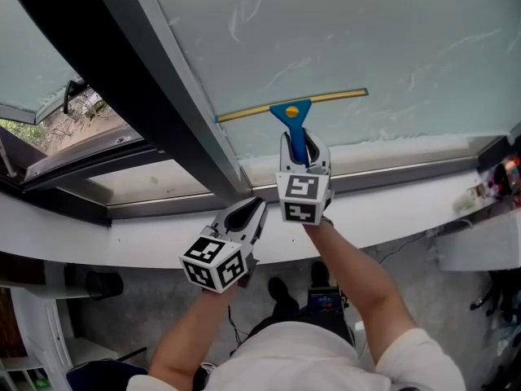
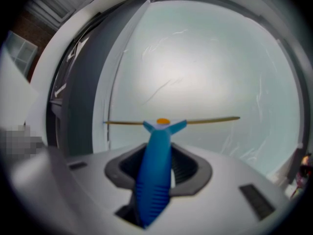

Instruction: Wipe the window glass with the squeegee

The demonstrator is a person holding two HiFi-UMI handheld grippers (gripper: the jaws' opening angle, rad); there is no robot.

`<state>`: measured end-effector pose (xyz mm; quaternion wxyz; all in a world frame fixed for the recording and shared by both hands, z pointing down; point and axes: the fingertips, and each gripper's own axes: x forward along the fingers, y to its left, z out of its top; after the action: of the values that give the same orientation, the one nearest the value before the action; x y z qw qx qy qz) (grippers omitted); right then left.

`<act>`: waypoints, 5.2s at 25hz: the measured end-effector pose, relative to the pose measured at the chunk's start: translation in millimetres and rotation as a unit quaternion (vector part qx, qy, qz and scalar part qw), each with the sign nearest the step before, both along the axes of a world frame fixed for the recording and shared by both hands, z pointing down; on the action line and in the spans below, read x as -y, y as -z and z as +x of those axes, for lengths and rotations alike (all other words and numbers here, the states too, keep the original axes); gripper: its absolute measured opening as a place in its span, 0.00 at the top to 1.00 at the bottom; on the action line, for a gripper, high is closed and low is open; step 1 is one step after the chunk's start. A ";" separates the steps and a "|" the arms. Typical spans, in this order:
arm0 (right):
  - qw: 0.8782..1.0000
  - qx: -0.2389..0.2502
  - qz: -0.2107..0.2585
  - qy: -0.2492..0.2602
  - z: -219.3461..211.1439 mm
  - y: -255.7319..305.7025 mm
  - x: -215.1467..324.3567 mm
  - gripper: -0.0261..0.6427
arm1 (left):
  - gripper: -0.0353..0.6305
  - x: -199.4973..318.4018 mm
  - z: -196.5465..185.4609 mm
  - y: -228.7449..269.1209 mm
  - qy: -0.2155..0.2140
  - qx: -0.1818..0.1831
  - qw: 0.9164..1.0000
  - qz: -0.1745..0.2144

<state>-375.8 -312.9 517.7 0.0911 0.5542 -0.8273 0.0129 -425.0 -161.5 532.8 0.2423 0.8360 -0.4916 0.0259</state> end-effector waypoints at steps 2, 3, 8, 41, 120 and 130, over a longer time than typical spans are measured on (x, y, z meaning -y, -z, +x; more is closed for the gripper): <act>1.000 -0.002 -0.001 0.000 0.2 -4.3 -0.4 0.73 | 0.87 -0.2 -0.4 -2.2 0.000 0.000 1.000 -0.002; 1.000 -0.002 -0.001 0.000 0.5 -6.0 -0.6 0.73 | 0.87 -0.4 -0.3 -3.7 0.000 -0.001 1.000 -0.003; 1.000 -0.003 0.004 0.000 0.5 -12.8 -0.4 0.73 | 0.87 -0.5 -0.9 -12.8 -0.001 -0.001 1.000 -0.012; 0.999 -0.021 -0.048 0.000 -0.1 -124.1 -7.3 0.74 | 0.87 1.8 4.6 -79.7 -0.008 0.005 0.997 -0.071; 0.958 -0.063 -0.279 0.017 80.2 -227.5 -98.5 0.73 | 0.87 -10.8 34.6 -102.6 -0.035 -0.023 0.995 -0.090; 0.964 -0.042 -0.263 0.020 122.3 -165.6 -131.3 0.74 | 0.87 -28.4 60.5 -67.9 -0.068 -0.036 0.995 -0.060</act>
<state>-253.5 -181.6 683.3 0.2681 0.4944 -0.8011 0.2047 -364.5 -133.1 600.7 0.3072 0.8518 -0.4223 0.0414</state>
